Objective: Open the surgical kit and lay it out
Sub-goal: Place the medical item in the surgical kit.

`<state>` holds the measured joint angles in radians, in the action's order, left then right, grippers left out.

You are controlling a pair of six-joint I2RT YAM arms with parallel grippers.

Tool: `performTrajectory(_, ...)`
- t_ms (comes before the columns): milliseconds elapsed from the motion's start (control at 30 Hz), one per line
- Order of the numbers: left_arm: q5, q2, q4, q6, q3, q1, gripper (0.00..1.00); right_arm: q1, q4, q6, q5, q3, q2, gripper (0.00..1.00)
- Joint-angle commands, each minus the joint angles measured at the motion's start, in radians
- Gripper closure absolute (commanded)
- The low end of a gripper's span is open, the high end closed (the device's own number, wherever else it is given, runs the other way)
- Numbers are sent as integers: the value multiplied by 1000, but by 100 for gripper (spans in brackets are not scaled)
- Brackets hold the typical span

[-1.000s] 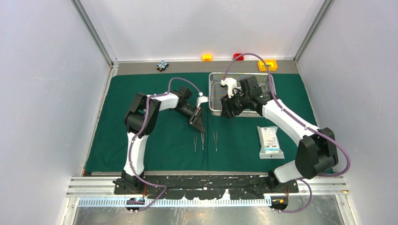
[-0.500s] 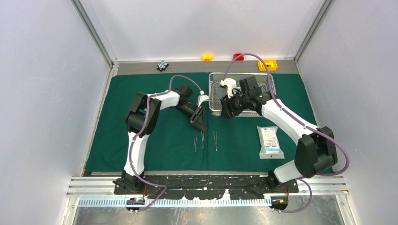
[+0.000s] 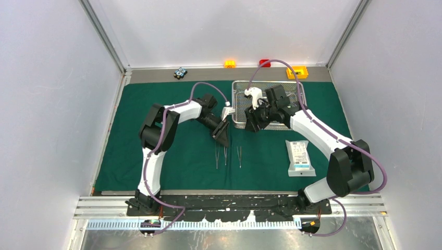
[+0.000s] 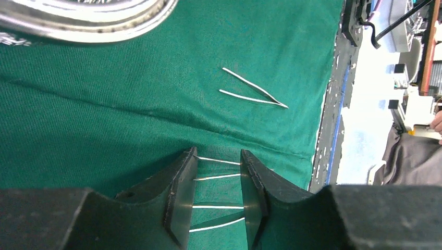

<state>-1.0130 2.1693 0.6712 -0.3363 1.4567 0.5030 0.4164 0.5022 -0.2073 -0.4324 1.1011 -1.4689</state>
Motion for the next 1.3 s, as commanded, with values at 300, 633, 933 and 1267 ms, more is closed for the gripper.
performTrajectory(300, 109, -51, 18, -60, -40, 34, 61, -5, -25, -13, -13, 9, -7, 47)
performTrajectory(633, 148, -78, 8, -58, -57, 42, 60, -5, -22, -15, -14, 11, -8, 47)
performTrajectory(933, 165, -95, 4, -65, -78, 58, 60, -5, -20, -15, -14, 12, -15, 47)
performTrajectory(1267, 182, -98, 1, -41, -81, 61, 58, -7, -19, -17, -16, 11, -13, 47)
